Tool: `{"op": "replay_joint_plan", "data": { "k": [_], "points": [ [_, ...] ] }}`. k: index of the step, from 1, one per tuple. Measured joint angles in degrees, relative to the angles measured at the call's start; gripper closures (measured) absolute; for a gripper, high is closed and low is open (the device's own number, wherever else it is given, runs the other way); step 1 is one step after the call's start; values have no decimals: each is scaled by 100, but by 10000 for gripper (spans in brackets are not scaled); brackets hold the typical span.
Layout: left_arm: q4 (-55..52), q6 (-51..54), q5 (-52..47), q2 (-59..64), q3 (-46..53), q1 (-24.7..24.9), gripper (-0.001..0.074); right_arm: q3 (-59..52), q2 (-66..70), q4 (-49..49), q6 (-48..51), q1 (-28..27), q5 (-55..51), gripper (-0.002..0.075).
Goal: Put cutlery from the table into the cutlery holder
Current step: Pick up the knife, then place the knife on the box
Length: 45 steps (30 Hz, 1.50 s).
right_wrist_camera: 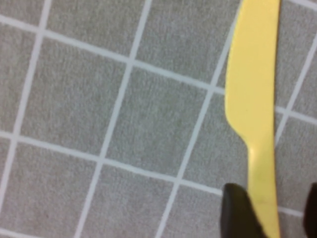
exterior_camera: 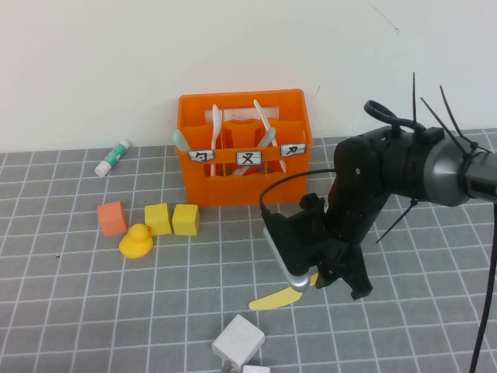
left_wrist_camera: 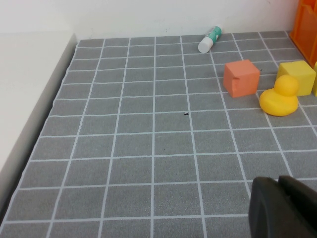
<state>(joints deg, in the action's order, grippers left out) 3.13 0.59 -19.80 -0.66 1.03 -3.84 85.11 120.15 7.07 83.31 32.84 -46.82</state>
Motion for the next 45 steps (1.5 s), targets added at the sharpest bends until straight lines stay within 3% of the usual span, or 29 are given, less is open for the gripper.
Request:
{"op": "replay_joint_plan", "data": {
  "k": [6,19,22,28,38,41,45],
  "points": [
    [0,0,0,0,0,0,736,0,10,-114,-25,0,130,391],
    [0,0,0,0,0,0,736,0,366,-161,-142,0,259,387],
    [0,-11,0,0,0,0,736,0,376,-161,-254,0,236,425],
    [0,-20,0,0,0,0,736,0,376,-169,-871,0,214,604],
    [0,-10,0,0,0,0,736,-131,-132,197,-2421,-33,530,604],
    [0,-10,0,0,0,0,736,-464,-487,492,-2736,-33,1100,604],
    [0,-10,0,0,0,0,736,-1432,-1071,1121,-3194,-37,2645,604]
  ]
}}
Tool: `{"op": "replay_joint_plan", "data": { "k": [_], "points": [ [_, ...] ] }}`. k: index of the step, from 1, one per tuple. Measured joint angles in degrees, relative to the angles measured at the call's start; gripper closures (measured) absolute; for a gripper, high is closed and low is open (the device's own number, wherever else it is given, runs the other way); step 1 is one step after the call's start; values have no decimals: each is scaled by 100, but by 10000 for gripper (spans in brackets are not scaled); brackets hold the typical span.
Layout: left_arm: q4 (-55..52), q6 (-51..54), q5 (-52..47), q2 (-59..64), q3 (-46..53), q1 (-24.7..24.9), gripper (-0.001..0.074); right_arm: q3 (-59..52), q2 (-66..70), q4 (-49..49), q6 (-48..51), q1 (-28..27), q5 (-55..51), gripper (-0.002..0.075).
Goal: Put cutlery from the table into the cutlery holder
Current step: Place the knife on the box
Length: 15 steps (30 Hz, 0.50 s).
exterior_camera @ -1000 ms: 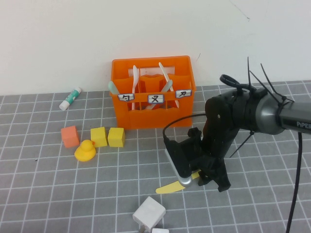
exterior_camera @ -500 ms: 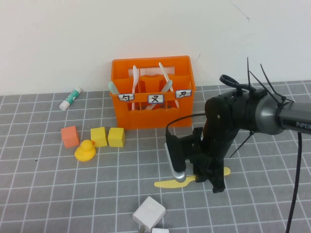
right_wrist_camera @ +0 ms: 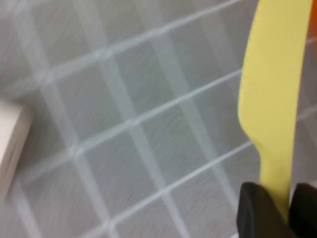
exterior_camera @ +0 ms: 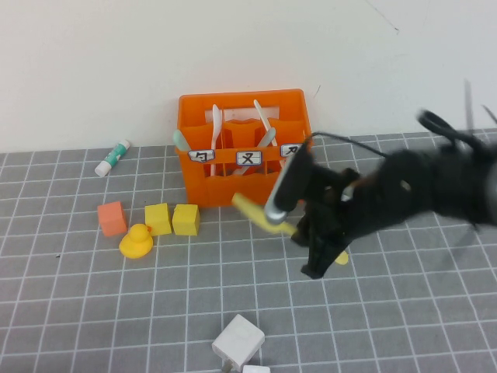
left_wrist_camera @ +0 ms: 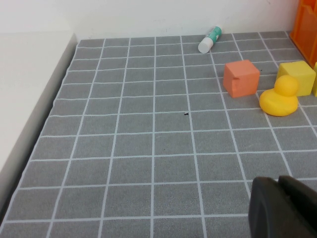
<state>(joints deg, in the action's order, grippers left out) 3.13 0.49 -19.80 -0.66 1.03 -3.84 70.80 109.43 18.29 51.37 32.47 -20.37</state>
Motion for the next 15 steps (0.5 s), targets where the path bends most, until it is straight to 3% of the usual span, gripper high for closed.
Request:
{"op": "replay_joint_plan", "data": {
  "k": [5,9,15],
  "points": [
    [0,0,0,0,0,0,736,-1353,-679,816,-1093,12,2392,604],
    [0,0,0,0,0,0,736,-1798,-1042,1022,-2107,59,3754,604],
    [0,10,0,0,0,0,736,-1822,-1133,503,-3768,70,5422,604]
  ]
}}
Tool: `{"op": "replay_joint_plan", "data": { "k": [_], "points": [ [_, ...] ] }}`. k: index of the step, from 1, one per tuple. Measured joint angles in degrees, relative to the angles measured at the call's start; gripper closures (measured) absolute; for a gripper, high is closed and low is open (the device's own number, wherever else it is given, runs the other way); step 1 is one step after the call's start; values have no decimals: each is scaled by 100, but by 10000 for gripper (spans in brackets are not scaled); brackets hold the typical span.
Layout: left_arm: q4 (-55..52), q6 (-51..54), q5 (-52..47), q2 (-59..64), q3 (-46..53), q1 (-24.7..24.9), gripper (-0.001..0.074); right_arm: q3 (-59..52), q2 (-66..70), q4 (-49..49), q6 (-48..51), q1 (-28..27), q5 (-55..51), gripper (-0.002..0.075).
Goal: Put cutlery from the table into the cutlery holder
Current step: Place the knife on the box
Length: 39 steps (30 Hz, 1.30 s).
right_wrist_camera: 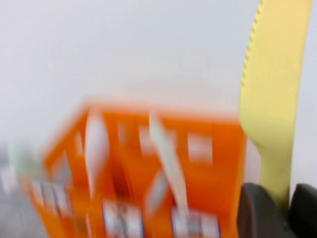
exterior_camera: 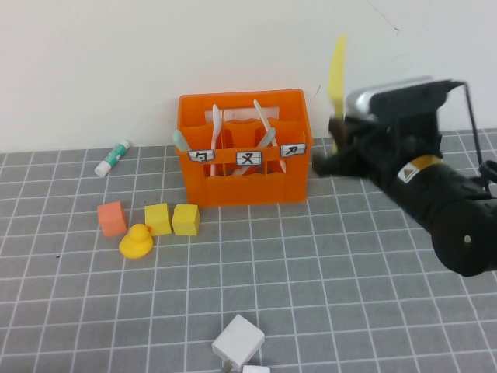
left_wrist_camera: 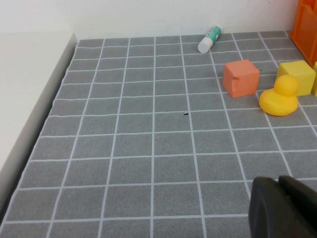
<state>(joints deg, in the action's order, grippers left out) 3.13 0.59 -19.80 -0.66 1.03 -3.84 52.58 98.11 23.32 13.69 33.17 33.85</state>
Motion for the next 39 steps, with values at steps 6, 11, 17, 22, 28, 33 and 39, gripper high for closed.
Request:
{"op": "replay_joint_plan", "data": {
  "k": [6,11,17,22,28,33,39],
  "points": [
    [0,0,0,0,0,0,736,343,259,-841,-979,0,1121,604],
    [0,0,0,0,0,0,736,944,747,-997,-1033,8,1206,605],
    [0,0,0,0,0,0,736,1664,1457,-918,-929,8,1215,605],
    [0,0,0,0,0,0,736,2236,2024,-875,-731,-31,1070,605],
    [0,0,0,0,0,0,736,2468,2439,-798,-642,-171,918,605],
    [0,0,0,0,0,0,736,2482,2502,-735,-620,-318,525,594],
    [0,-22,0,0,0,0,736,2487,2502,-735,-620,-362,390,475]
  ]
}}
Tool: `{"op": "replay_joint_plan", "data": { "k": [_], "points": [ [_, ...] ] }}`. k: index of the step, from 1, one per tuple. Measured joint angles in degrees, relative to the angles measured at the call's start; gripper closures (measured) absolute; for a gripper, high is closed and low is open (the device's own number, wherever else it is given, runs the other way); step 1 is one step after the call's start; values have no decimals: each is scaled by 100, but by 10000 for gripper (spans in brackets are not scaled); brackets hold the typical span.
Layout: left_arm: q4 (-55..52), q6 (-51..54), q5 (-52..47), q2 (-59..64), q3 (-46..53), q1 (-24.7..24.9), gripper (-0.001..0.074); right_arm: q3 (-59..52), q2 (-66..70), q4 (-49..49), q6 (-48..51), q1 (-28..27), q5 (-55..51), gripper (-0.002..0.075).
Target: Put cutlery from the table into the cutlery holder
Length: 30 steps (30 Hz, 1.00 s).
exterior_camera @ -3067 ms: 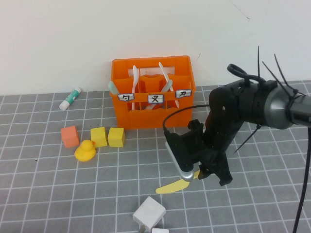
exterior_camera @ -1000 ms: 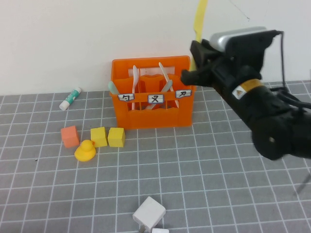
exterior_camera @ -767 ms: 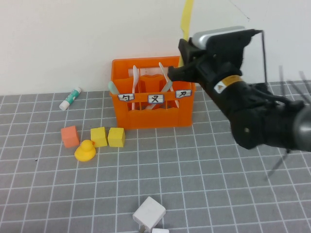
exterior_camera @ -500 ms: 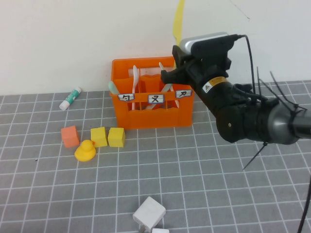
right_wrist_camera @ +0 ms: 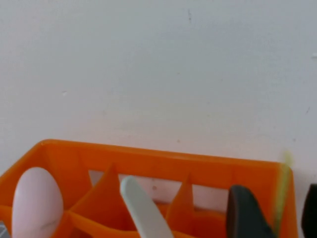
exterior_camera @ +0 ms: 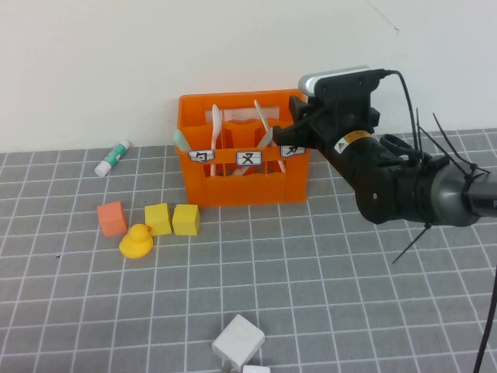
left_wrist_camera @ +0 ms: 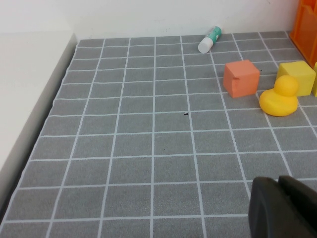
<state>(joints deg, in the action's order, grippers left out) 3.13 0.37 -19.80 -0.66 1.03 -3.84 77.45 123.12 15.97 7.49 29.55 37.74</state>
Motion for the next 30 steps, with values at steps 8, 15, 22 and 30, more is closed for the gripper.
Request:
{"op": "replay_joint_plan", "data": {
  "k": [8,15,22,30],
  "points": [
    [0,0,0,0,0,0,736,-134,-562,-100,14,102,-679,461],
    [0,0,0,0,0,0,736,-1769,-2476,-983,61,448,-521,667],
    [0,0,0,0,0,0,736,-3510,-4713,-2496,61,451,-717,724],
    [0,0,0,0,0,0,736,-4986,-7362,-3433,92,455,-1721,727]
  ]
}}
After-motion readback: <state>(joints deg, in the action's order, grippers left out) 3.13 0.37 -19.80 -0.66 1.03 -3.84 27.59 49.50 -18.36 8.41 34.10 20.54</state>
